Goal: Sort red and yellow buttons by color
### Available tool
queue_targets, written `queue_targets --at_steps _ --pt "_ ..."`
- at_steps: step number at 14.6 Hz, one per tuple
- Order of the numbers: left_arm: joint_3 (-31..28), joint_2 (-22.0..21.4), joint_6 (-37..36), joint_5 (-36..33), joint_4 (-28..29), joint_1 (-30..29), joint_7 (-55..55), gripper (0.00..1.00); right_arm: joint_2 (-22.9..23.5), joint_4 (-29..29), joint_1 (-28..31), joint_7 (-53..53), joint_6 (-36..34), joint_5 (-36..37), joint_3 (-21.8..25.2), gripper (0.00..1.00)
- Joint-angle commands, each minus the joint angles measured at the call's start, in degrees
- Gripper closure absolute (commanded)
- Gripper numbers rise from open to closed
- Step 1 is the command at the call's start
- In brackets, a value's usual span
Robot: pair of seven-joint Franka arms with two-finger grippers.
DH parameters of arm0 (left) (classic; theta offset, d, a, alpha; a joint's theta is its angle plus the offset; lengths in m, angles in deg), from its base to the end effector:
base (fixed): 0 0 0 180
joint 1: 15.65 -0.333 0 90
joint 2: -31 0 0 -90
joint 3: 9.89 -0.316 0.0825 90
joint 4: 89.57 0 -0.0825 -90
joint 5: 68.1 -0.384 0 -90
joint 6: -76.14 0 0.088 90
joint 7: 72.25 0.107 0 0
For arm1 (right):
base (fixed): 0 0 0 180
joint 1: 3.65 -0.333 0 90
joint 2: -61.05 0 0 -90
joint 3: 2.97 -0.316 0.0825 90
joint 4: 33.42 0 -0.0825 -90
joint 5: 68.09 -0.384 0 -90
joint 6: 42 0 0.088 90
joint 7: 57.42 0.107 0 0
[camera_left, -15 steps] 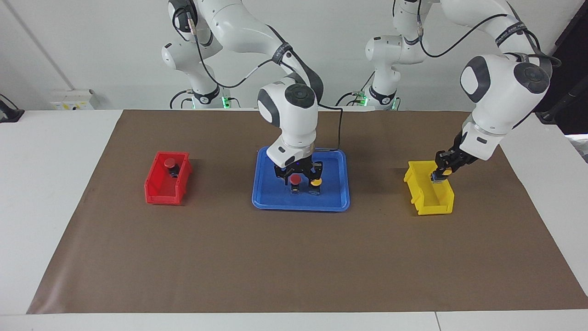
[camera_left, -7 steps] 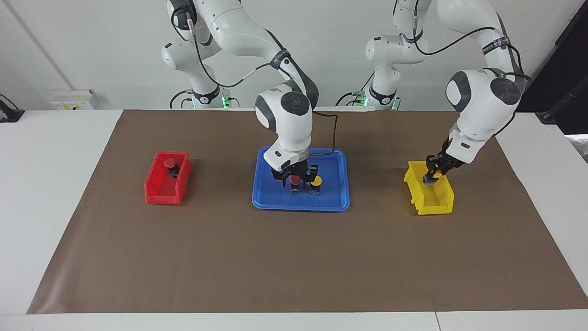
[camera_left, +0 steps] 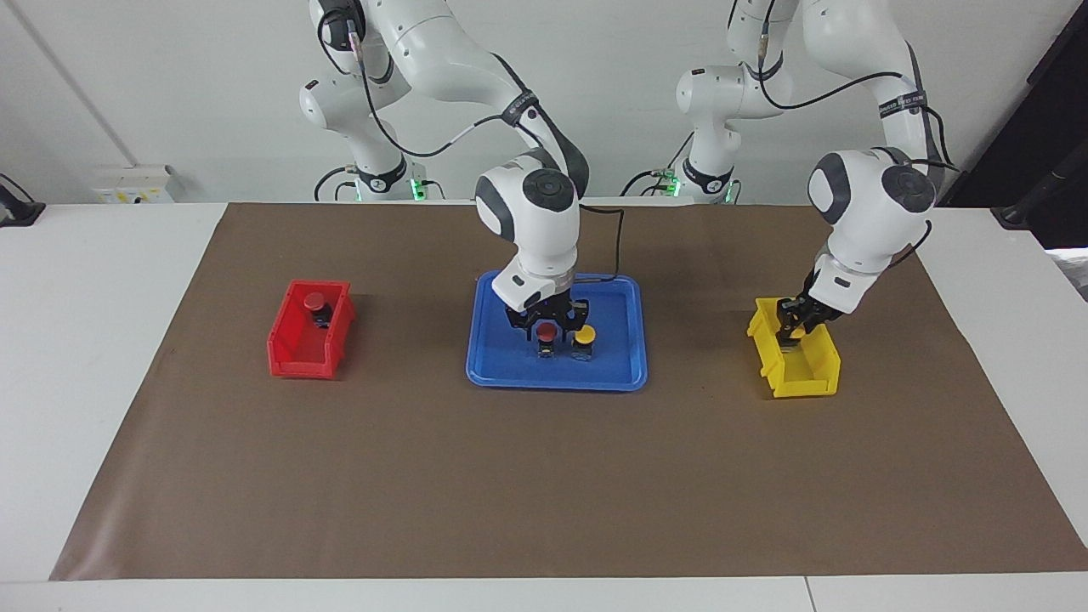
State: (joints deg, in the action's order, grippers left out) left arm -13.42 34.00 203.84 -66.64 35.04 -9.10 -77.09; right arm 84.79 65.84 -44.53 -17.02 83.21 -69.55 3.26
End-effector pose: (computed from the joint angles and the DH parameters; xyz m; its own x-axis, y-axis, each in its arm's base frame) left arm 0.5408 -0.0295 0.3685 0.9989 0.0472 0.0001 0.0472 -0.9987 0.0170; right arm 0.5400 0.3825 0.3470 0.9935 -0.1045 0.0458 -0.1042 -0.9945 -0.0097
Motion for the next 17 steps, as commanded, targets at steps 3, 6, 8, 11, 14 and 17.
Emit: queue_targets --at_steps 3,6,8,11,14,17 --pt "0.4 -0.9 2.6 0.0 2.5 -0.9 2.9 0.8 -2.1 2.9 0.0 -0.3 2.2 -1.4 0.0 0.69" --pt "0.4 -0.8 1.9 0.0 2.0 -0.8 2.9 0.6 -1.9 0.5 0.3 -0.9 1.0 -1.4 0.0 0.82" --pt "0.4 -0.8 1.9 0.0 1.9 -0.7 2.9 0.55 -3.2 -2.7 2.9 -5.6 -4.4 -1.3 0.7 0.82" --pt "0.4 -0.6 0.8 0.0 1.0 -0.7 3.0 0.46 -12.1 -1.9 13.1 -15.0 -14.4 -1.3 0.7 0.82" --pt "0.4 -0.7 -2.1 0.0 -1.5 -0.8 3.0 0.45 -20.0 1.5 25.4 -31.5 -23.4 -1.3 0.7 0.82" --pt "0.4 -1.5 -11.0 0.0 -8.4 -0.8 2.9 0.44 -23.2 8.9 32.2 -39.9 -18.9 -1.3 0.7 0.82"
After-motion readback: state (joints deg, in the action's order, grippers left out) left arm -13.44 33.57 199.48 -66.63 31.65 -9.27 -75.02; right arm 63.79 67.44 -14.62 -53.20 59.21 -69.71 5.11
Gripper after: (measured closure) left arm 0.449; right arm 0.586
